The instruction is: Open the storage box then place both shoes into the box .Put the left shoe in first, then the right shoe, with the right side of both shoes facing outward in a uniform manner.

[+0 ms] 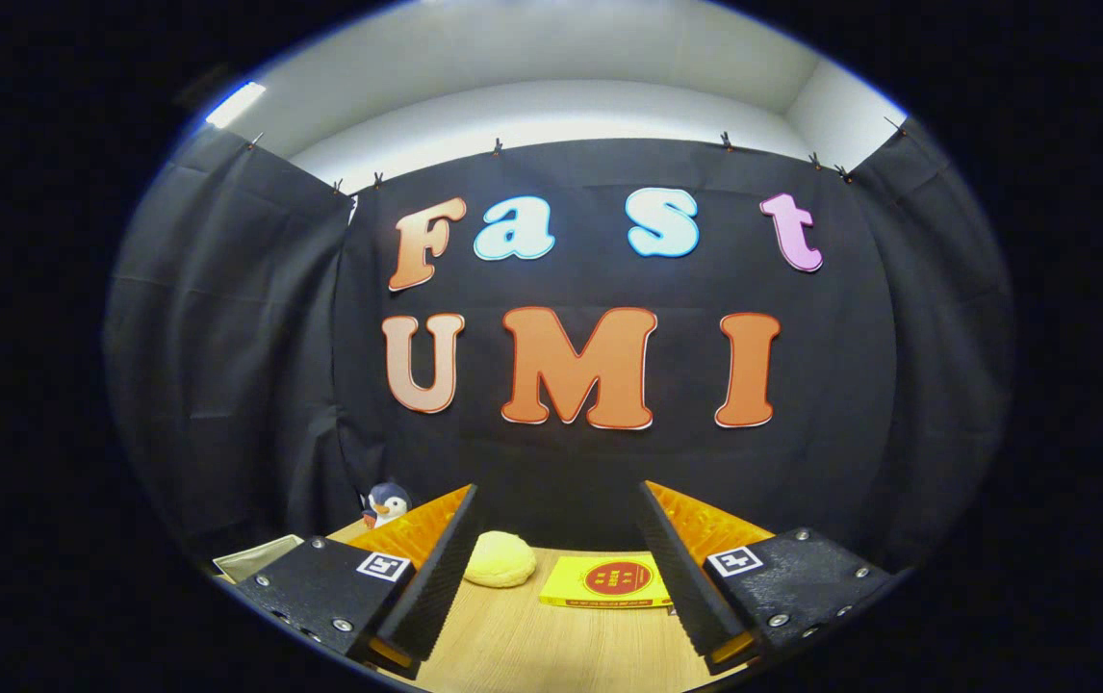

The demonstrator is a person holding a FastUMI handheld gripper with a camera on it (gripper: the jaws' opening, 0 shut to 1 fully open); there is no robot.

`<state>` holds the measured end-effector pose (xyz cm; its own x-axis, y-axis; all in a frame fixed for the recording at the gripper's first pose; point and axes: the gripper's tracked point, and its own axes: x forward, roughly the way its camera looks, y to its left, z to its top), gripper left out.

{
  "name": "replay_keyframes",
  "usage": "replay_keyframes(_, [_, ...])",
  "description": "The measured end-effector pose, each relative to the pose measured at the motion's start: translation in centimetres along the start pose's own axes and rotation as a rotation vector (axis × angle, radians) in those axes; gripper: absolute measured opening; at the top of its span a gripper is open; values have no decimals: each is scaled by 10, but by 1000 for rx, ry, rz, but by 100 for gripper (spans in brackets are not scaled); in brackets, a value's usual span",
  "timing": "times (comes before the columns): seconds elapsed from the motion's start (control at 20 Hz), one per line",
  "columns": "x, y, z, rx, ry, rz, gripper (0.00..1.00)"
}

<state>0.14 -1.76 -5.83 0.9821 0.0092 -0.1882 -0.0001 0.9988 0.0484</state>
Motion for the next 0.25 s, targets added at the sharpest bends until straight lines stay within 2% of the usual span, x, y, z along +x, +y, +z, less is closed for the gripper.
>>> replay_keyframes(0.25, [-3, -15, 9, 33, -19, -5, 97])
